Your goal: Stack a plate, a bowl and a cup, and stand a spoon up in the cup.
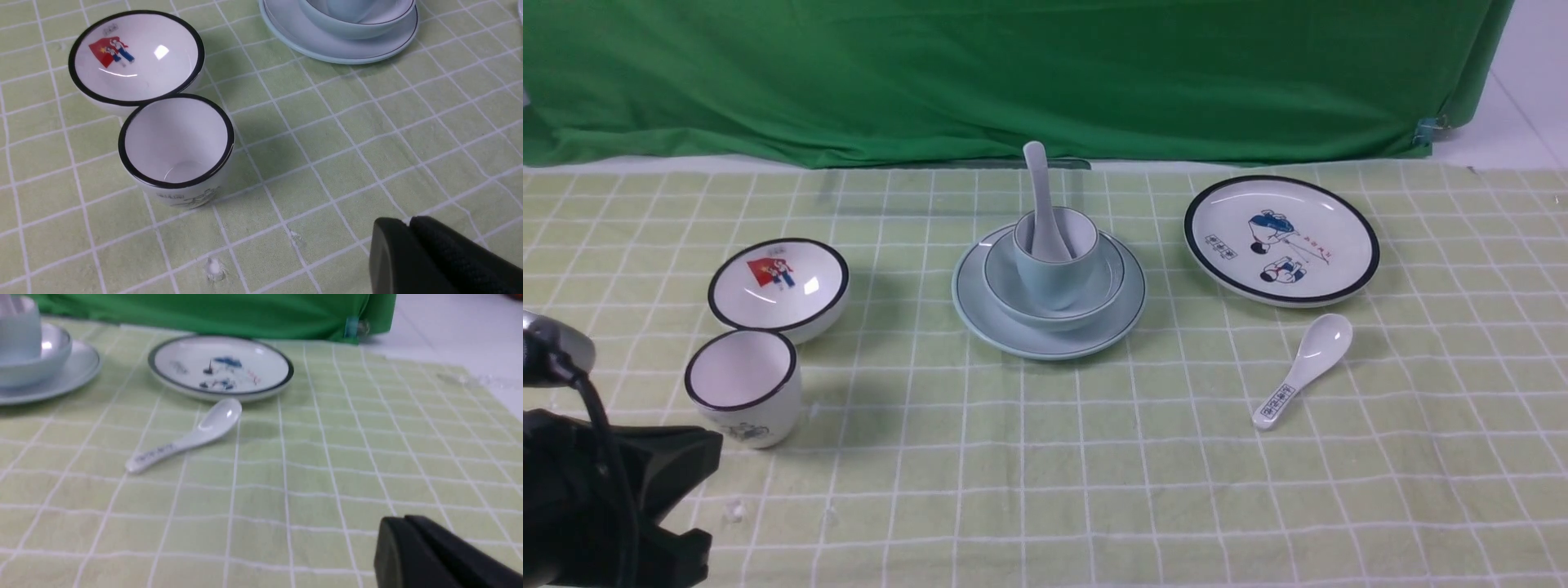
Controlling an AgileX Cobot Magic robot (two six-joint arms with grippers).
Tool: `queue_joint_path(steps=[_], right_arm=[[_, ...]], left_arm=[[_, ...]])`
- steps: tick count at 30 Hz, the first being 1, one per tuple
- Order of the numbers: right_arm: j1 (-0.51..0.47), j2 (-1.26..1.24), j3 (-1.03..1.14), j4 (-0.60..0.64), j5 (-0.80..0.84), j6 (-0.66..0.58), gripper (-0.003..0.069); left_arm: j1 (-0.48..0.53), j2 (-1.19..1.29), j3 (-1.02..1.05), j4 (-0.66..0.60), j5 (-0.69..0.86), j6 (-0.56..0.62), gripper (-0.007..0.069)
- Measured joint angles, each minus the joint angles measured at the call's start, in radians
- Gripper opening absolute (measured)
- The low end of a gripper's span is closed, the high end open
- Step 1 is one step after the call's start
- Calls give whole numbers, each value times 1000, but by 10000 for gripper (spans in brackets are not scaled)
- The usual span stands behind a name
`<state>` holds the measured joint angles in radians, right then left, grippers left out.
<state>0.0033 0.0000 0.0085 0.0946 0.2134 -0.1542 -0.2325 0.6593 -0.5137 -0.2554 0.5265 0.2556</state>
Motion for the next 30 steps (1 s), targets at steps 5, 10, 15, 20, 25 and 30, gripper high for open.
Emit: queue_joint_path(steps=[5,10,15,20,25,30], right_arm=[[0,0,0,0,6,0,18],[0,0,0,0,6,0,27],[0,0,0,0,6,0,47],[0,0,0,0,7,0,61],[-2,0,0,0,9,0,78],[-4,0,0,0,9,0,96]], left_arm=[[0,0,0,0,0,0,-8],[0,0,0,0,0,0,-8],[0,0,0,0,0,0,-8],[-6,-31,16,8,-24,0,-8],[15,-253,108,218,-80,0,-8],[54,-536,237,299,-86,-43,-8]])
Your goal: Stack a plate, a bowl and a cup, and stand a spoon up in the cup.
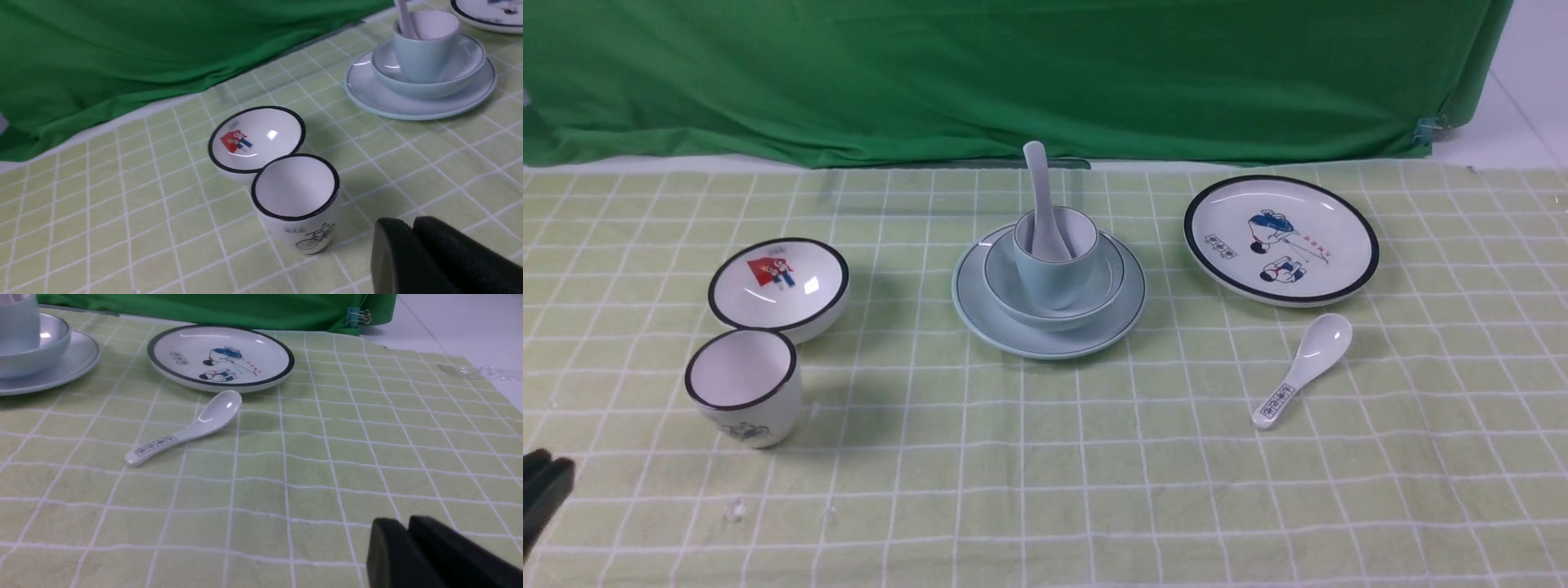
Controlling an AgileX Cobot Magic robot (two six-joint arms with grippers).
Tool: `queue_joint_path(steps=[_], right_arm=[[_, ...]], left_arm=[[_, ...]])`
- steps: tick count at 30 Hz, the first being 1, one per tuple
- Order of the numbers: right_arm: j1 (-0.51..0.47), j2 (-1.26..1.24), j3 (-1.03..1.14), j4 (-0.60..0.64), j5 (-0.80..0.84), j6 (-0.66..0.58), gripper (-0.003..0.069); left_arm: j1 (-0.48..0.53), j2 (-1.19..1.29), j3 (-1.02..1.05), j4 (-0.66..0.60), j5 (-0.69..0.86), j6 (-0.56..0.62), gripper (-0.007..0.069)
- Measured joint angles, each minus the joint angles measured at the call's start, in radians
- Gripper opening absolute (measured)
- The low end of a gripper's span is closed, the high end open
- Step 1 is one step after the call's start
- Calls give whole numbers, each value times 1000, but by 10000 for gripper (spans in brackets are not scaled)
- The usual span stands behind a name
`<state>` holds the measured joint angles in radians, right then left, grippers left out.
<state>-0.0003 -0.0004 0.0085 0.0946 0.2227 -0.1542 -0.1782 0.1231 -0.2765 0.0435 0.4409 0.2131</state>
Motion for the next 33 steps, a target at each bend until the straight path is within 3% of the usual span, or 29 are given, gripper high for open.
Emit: queue_joint_path(steps=[5,9,17,33], right_arm=[[0,0,0,0,0,0,107],[0,0,0,0,0,0,120],[0,0,0,0,0,0,143],[0,0,0,0,0,0,169]], left_arm=[[31,-115,138,-14,-105,-75,-8],[101,-121,274,-74,-307,-113,-8],[121,-121,283,-123,-184,-137,-8],[121,-121,283,-124,-177,-138,-8]])
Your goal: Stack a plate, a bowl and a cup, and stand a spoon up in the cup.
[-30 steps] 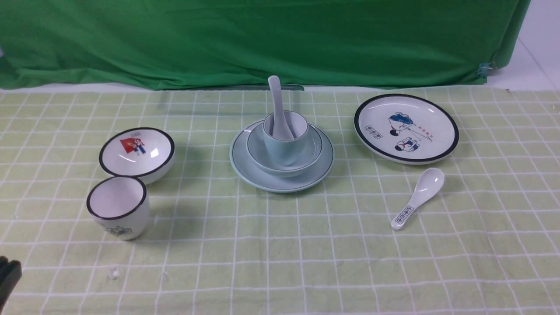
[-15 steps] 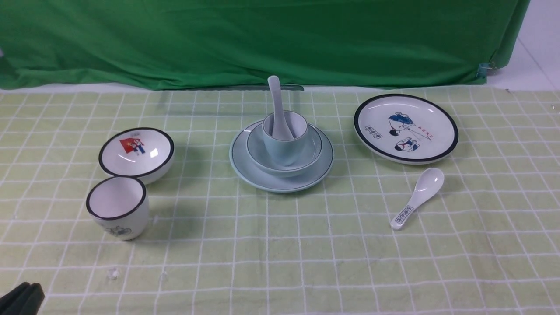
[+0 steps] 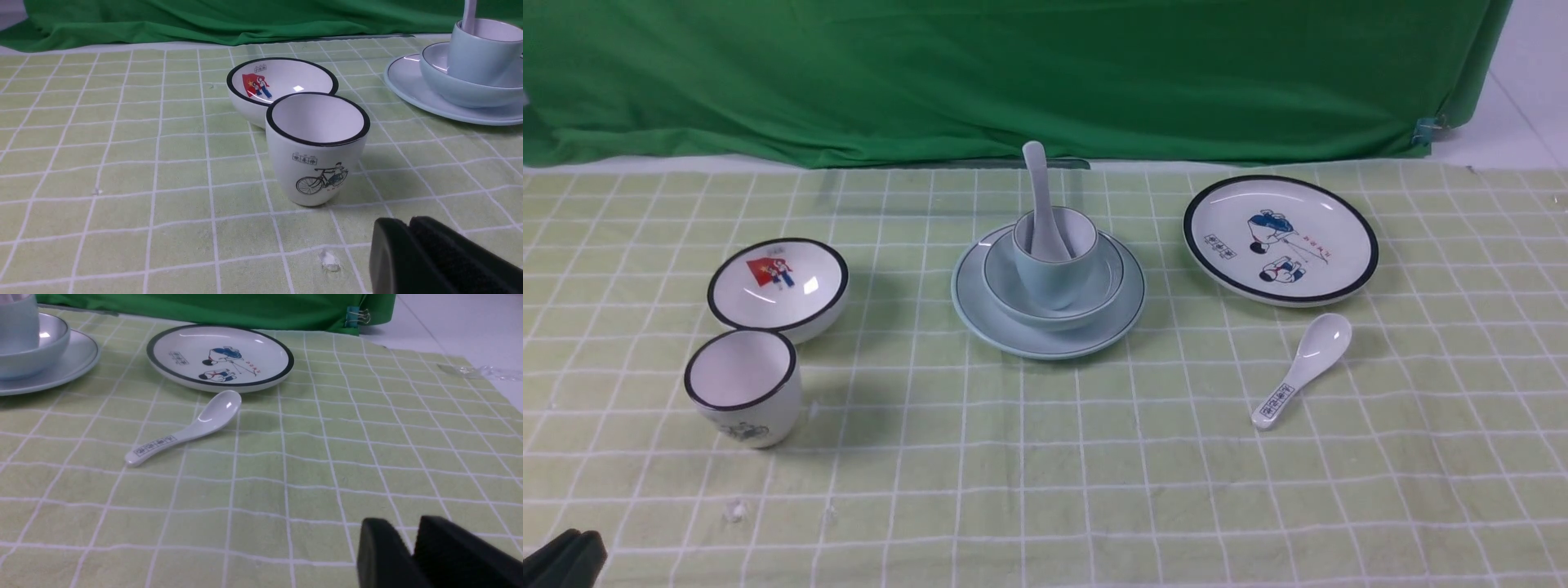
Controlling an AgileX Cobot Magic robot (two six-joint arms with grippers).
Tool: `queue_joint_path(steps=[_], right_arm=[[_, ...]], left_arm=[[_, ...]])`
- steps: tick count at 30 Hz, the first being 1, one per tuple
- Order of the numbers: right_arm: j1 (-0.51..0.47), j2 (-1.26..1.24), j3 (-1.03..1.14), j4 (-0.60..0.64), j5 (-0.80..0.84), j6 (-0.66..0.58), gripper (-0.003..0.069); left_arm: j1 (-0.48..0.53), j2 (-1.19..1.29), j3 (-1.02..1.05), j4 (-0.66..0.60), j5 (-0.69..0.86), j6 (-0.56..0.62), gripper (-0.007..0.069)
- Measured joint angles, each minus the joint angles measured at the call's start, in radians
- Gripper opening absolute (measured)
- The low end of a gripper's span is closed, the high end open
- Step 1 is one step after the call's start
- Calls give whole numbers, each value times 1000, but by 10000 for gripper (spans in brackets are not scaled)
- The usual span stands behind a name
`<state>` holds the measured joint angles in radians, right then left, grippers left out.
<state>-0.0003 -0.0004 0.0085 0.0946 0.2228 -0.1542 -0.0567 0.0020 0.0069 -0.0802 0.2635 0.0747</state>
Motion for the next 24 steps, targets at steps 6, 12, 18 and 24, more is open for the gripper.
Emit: queue_joint_path(steps=[6,12,18,24], right_arm=[[0,0,0,0,-1,0,169],[0,0,0,0,0,0,169],[0,0,0,0,0,0,169],[0,0,0,0,0,0,169]], left_arm=[[0,0,0,5,0,0,-8],[0,0,0,7,0,0,-8],[0,0,0,7,-1,1,-8],[0,0,0,8,-1,0,-8]])
